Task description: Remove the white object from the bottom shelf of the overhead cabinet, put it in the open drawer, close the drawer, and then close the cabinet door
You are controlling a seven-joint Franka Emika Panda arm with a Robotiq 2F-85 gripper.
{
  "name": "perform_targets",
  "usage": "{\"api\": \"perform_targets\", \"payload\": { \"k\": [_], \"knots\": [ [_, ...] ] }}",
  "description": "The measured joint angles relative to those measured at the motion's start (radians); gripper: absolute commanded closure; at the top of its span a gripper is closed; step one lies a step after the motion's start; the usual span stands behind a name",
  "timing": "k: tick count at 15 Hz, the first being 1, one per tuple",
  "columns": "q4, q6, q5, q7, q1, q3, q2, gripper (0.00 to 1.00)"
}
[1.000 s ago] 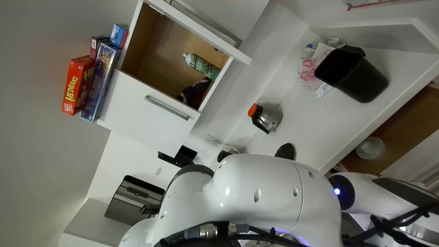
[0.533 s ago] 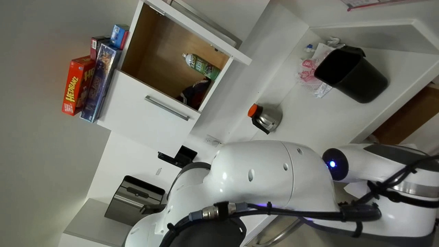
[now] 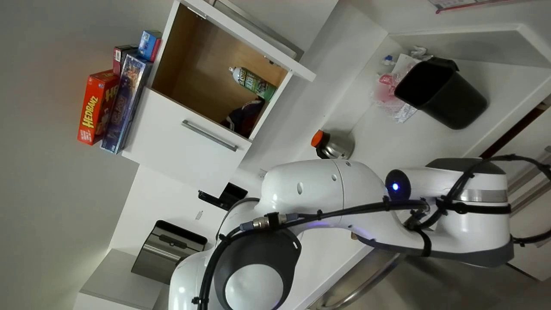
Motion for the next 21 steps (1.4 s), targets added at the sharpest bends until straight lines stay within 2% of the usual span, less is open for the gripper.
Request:
{"api": "perform_targets", "payload": {
  "k": [5,8,11,17,21],
  "knots": [
    [-0.070,-0.022,-0.018,0.019,0.100,-0.082,-0.086,1.00],
    [-0.181,-0.087,-0.047,0.019,0.154,-0.110,-0.212,1.00],
    [-0.319,-0.164,-0.080,0.019,0.239,-0.159,-0.342,1.00],
    [-0.548,-0.357,-0.089,-0.018,0.433,-0.250,-0.526,1.00],
    [-0.673,-0.560,-0.068,-0.092,0.541,-0.279,-0.638,1.00]
  ]
}}
